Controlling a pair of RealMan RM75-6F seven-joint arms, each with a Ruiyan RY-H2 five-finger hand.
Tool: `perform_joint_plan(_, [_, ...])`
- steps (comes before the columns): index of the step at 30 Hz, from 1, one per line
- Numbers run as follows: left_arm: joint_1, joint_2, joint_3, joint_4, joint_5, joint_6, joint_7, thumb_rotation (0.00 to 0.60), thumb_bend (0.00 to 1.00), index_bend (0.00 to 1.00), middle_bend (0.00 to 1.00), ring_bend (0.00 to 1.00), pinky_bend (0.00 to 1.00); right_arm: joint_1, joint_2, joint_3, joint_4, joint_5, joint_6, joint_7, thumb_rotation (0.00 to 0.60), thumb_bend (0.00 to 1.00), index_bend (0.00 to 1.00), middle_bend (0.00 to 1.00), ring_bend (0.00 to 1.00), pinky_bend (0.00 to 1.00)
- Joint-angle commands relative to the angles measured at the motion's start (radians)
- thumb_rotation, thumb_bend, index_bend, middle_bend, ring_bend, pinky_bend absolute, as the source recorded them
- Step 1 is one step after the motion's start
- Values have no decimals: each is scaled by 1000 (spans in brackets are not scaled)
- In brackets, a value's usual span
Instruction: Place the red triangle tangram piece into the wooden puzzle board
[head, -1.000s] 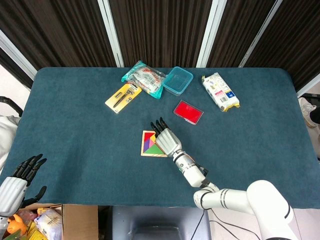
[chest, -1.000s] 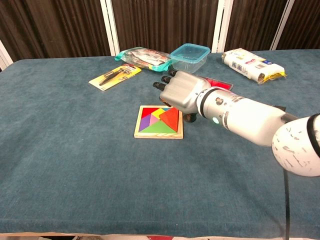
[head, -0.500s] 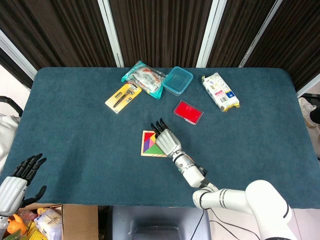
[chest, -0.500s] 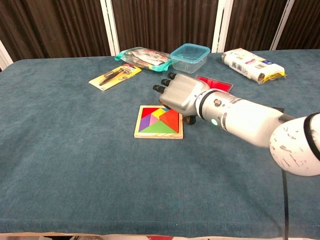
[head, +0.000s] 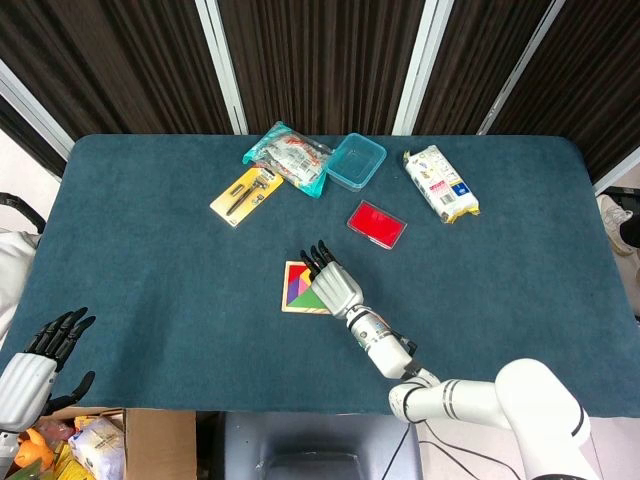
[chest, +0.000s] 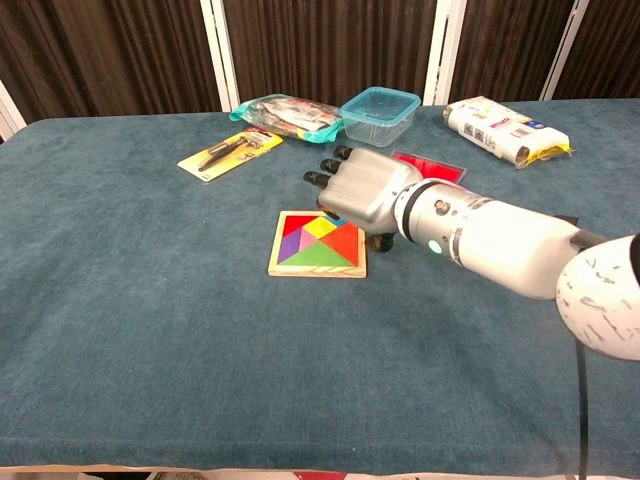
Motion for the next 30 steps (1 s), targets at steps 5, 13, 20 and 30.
perform_joint_plan(5, [2, 1, 1, 8, 7, 11, -13, 600, 412, 0, 0, 0, 136, -108, 145, -6, -215, -116, 160, 167, 600, 462, 234, 10, 0, 0])
perform_joint_plan(13, [17, -20, -16, 41, 13, 72, -35, 600, 417, 0, 0, 0, 131, -430, 486, -118, -493, -354, 543, 547, 600, 430, 35, 0, 0, 0])
perform_joint_plan(20, [25, -33, -20, 44, 21, 91, -5, 600, 423, 0, 0, 0, 128, -791, 651, -257, -473, -413, 828, 972, 600, 296, 0, 0, 0, 0])
perform_joint_plan(30, [40, -45, -14, 36, 55, 129, 47, 600, 432, 0, 0, 0, 124, -901, 690, -246, -448, -495, 861, 1054, 600, 284, 0, 0, 0, 0])
